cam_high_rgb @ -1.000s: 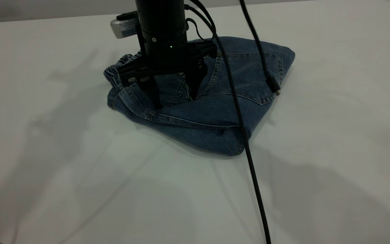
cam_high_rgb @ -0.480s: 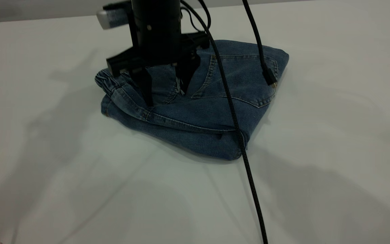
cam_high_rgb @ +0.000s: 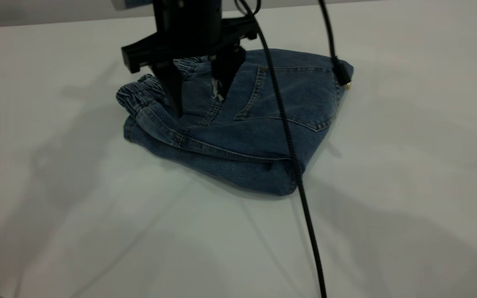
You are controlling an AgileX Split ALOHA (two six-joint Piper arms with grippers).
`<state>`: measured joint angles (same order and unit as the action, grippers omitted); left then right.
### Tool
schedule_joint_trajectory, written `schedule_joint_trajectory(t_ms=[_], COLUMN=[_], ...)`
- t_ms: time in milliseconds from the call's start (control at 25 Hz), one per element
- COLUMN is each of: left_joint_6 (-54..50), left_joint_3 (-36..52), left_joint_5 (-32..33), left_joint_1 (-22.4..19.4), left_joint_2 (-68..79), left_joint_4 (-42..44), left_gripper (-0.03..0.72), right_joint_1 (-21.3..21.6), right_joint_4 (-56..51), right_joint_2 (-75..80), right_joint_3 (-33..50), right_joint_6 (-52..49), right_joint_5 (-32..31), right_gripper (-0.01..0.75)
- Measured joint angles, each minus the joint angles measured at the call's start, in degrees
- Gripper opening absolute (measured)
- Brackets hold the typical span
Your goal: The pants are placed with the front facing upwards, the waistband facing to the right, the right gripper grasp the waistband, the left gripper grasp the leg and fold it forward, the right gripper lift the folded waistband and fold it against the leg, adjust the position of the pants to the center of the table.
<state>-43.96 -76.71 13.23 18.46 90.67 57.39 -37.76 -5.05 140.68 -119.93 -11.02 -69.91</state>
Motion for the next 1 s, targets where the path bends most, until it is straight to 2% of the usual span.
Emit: schedule_joint_trajectory(t_ms=[240,600,1000], left_joint_6=[0.0,0.0,0.0], left_joint_3=[0.0,0.0,0.0], left_joint_5=[0.06,0.06,0.0], left_joint_1=[0.0,0.0,0.0], left_joint_2=[0.0,0.04,0.04], left_joint_4=[0.0,0.0,-0.09], left_gripper=[0.347,0.347,0.347], right_joint_1=[0.0,2.21,3.71], right_joint_4=[-2.67,-8.48,-9.71], right_joint_2=[-1.04,3.56,4.37], right_joint_3=[3.72,3.55,3.55], right_joint_6=[-4.77,-23.7,-36.3], right_joint_5=[0.07,11.0,15.05], right_gripper=[0.437,0.437,0.437])
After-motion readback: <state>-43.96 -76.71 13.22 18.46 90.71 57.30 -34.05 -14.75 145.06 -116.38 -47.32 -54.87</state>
